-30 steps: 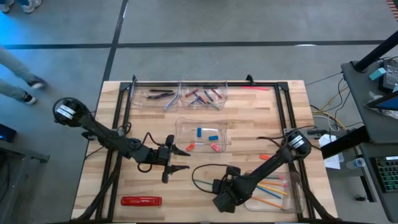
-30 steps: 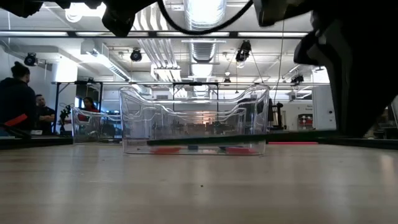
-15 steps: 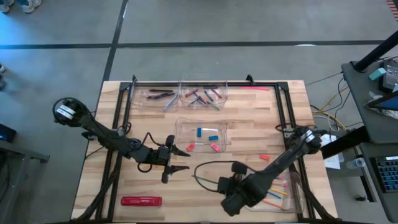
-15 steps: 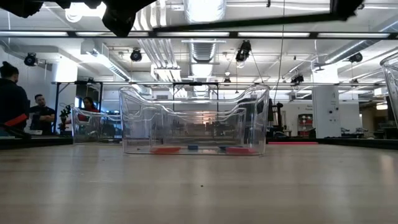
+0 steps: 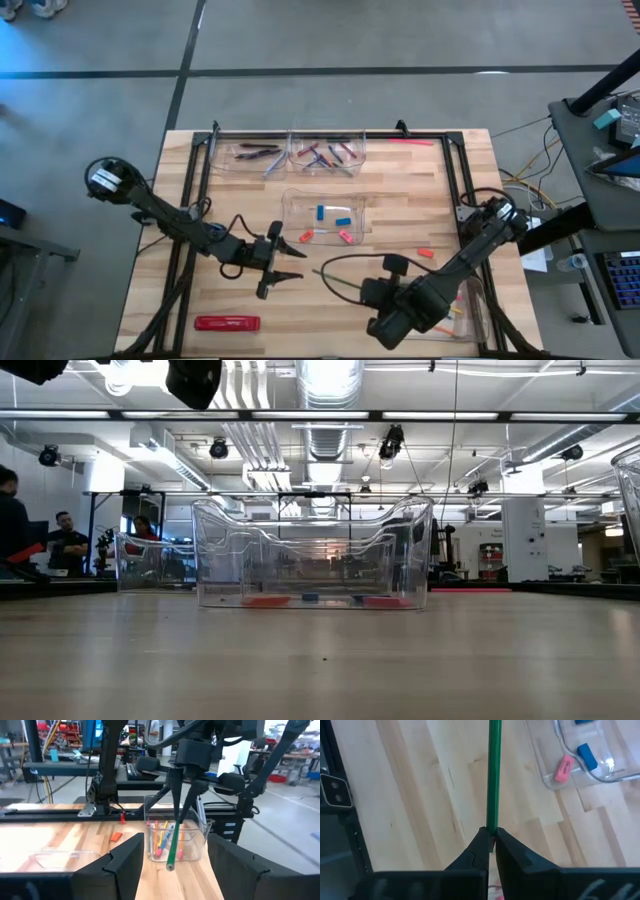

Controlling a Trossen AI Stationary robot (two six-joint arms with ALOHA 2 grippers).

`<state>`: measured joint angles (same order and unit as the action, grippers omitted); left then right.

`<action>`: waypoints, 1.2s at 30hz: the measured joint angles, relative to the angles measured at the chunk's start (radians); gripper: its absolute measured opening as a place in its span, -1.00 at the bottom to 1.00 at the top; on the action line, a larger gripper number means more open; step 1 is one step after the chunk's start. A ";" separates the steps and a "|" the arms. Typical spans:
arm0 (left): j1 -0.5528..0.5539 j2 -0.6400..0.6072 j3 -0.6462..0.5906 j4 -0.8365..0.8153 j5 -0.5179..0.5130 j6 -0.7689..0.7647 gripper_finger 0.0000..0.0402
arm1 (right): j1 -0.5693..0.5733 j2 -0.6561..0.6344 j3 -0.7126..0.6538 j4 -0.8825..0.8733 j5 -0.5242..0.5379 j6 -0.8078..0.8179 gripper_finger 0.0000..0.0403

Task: Sort crayons/erasers/pens/pencils in bins
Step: Put the green pencil into the bottom transparent bin

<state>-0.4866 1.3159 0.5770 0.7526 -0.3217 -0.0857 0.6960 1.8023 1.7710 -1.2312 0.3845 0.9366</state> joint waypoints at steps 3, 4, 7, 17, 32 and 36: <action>0.000 0.008 0.000 -0.001 0.020 -0.030 0.01 | 0.000 0.000 0.000 0.000 0.003 -0.004 -0.95; 0.000 0.018 0.000 0.000 0.027 -0.037 0.01 | 0.000 0.000 0.000 0.000 0.005 -0.004 -0.95; -0.001 0.062 0.010 -0.012 0.032 -0.040 0.01 | 0.000 0.000 0.000 0.001 0.009 -0.005 -0.95; 0.029 0.168 0.100 -0.001 0.034 -0.038 0.01 | 0.000 0.000 0.000 0.005 0.010 -0.005 -0.95; 0.029 0.177 0.098 -0.029 0.034 -0.036 0.00 | 0.000 0.000 0.001 0.010 0.011 -0.009 -0.95; 0.034 0.177 0.097 -0.038 0.034 -0.037 -0.09 | 0.000 0.000 0.001 0.013 0.011 -0.011 -0.95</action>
<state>-0.4523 1.4925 0.6735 0.7150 -0.2874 -0.1223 0.6956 1.8023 1.7718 -1.2178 0.3954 0.9253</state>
